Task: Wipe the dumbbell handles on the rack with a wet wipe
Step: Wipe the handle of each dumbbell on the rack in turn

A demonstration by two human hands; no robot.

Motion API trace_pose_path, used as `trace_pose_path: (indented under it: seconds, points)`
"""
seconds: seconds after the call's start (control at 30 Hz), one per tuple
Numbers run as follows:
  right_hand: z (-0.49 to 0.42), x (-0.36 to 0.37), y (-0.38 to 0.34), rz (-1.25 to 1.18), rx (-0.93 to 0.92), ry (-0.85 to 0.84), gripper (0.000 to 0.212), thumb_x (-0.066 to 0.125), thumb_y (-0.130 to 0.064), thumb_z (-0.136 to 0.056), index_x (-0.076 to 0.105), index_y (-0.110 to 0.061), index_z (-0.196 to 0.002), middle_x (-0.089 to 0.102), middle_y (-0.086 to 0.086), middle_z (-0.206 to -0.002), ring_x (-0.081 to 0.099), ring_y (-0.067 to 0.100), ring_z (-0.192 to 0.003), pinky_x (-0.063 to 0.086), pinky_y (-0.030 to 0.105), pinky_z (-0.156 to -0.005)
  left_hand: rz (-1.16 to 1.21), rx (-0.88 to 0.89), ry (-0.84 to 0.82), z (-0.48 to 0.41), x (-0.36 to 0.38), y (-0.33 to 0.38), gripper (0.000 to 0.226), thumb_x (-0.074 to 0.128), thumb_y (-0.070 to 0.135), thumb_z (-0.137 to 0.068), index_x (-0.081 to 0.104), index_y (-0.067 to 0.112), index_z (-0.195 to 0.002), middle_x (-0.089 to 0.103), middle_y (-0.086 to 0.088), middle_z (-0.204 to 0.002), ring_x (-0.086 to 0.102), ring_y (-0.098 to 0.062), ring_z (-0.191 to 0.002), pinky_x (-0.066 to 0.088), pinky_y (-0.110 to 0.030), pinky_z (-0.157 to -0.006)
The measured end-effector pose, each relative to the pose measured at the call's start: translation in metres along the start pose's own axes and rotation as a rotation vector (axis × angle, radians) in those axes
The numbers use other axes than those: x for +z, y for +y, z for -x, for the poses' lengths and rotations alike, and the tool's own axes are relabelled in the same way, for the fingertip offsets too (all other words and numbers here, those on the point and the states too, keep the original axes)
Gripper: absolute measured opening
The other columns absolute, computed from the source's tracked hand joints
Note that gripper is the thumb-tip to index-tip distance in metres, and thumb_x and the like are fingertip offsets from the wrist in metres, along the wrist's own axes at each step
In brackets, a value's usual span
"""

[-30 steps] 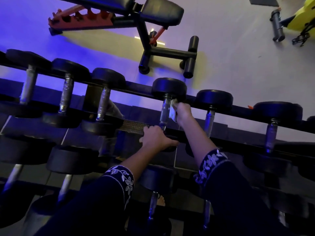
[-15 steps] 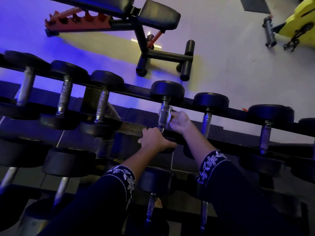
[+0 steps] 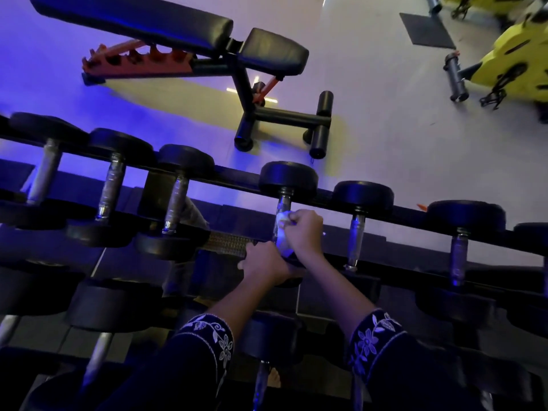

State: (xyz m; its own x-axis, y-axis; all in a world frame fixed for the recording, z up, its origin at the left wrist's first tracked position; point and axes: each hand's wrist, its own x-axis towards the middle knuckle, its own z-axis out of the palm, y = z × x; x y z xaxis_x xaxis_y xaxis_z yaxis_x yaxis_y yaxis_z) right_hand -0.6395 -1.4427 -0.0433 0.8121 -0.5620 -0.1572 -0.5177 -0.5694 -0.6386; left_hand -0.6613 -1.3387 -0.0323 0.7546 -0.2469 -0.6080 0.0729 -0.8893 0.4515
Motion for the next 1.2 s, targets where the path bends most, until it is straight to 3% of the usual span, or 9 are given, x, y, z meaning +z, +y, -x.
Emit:
trace_pose_path:
  seconds: [0.17,0.33,0.4,0.57,0.7,0.8,0.97,1.07,1.2]
  points:
    - [-0.033,-0.006,-0.016,-0.030,0.055,0.038,0.015,0.070,-0.012,-0.077,0.068,0.000,-0.069,0.062,0.013,-0.064,0.053,0.023,-0.062,0.037,0.025,-0.058,-0.043,-0.017,0.002,0.000,0.001,0.002,0.079,0.077,0.074,-0.046,0.058,0.016,-0.098,0.053,0.001,-0.095,0.047,-0.025,-0.112,0.052,-0.051,-0.084]
    - [0.009,0.004,0.009,0.024,0.032,-0.078,0.042,0.067,-0.016,-0.076,0.037,-0.017,-0.045,0.046,0.008,-0.055,0.044,0.021,-0.057,0.038,0.027,-0.055,-0.035,0.028,-0.004,-0.004,0.004,-0.001,0.072,0.073,0.072,-0.050,0.062,0.018,-0.097,0.059,-0.001,-0.095,0.051,-0.028,-0.113,0.053,-0.049,-0.084]
    - [-0.001,0.002,0.012,-0.134,0.180,-0.104,0.040,0.064,-0.014,-0.078,0.041,-0.018,-0.046,0.046,0.005,-0.053,0.041,0.016,-0.052,0.036,0.024,-0.051,-0.021,0.002,0.003,-0.002,0.004,0.000,0.075,0.075,0.073,-0.049,0.059,0.019,-0.098,0.057,0.000,-0.099,0.048,-0.025,-0.114,0.053,-0.048,-0.084]
    - [-0.042,0.002,0.004,-0.959,0.668,-0.199,0.035,0.039,0.003,-0.085,0.050,-0.009,-0.054,0.047,0.005,-0.043,0.046,0.017,-0.038,0.036,0.016,-0.041,-0.064,-0.002,0.016,-0.001,0.002,0.004,0.072,0.076,0.073,-0.048,0.051,0.021,-0.090,0.049,0.002,-0.095,0.047,-0.025,-0.115,0.052,-0.047,-0.086]
    - [-0.016,0.008,0.016,-0.946,0.629,-0.321,0.020,0.034,0.005,-0.071,0.051,-0.004,-0.068,0.051,0.015,-0.067,0.051,0.027,-0.056,0.045,0.028,-0.055,-0.044,0.009,0.046,-0.004,0.008,0.001,0.067,0.073,0.076,-0.042,0.055,0.027,-0.084,0.052,0.004,-0.088,0.052,-0.024,-0.109,0.053,-0.045,-0.083]
    - [-0.002,0.000,0.033,-0.863,0.628,-0.421,0.024,0.034,0.009,-0.079,0.049,-0.002,-0.064,0.050,0.015,-0.058,0.051,0.025,-0.044,0.041,0.020,-0.039,-0.054,0.016,0.069,-0.004,0.009,0.000,0.073,0.065,0.082,-0.032,0.059,0.029,-0.081,0.054,0.003,-0.084,0.056,-0.026,-0.104,0.054,-0.044,-0.082]
    - [0.004,-0.028,0.041,-0.810,0.552,-0.432,0.028,0.045,0.015,-0.080,0.051,-0.003,-0.058,0.045,0.000,-0.032,0.044,0.010,-0.031,0.034,0.018,-0.041,-0.022,-0.058,0.107,0.000,0.015,0.003,0.096,0.066,0.085,-0.029,0.067,0.025,-0.104,0.064,-0.001,-0.106,0.053,-0.024,-0.114,0.050,-0.053,-0.090]
    - [0.008,-0.052,0.058,-0.837,0.494,-0.405,0.028,0.047,0.016,-0.080,0.058,-0.005,-0.065,0.054,0.001,-0.043,0.048,0.017,-0.050,0.039,0.021,-0.050,-0.091,-0.072,0.177,0.015,0.024,0.012,0.096,0.072,0.075,-0.054,0.050,0.018,-0.127,0.049,-0.001,-0.130,0.038,-0.025,-0.130,0.029,-0.071,-0.100]
    - [0.011,-0.085,0.083,-0.818,0.466,-0.327,0.025,0.049,0.011,-0.083,0.060,-0.008,-0.072,0.055,0.010,-0.064,0.052,0.018,-0.058,0.043,0.021,-0.052,-0.324,0.107,0.331,0.037,0.047,0.028,0.081,0.060,0.057,-0.082,0.029,0.017,-0.144,0.034,-0.002,-0.146,0.029,-0.023,-0.137,0.015,-0.076,-0.105]
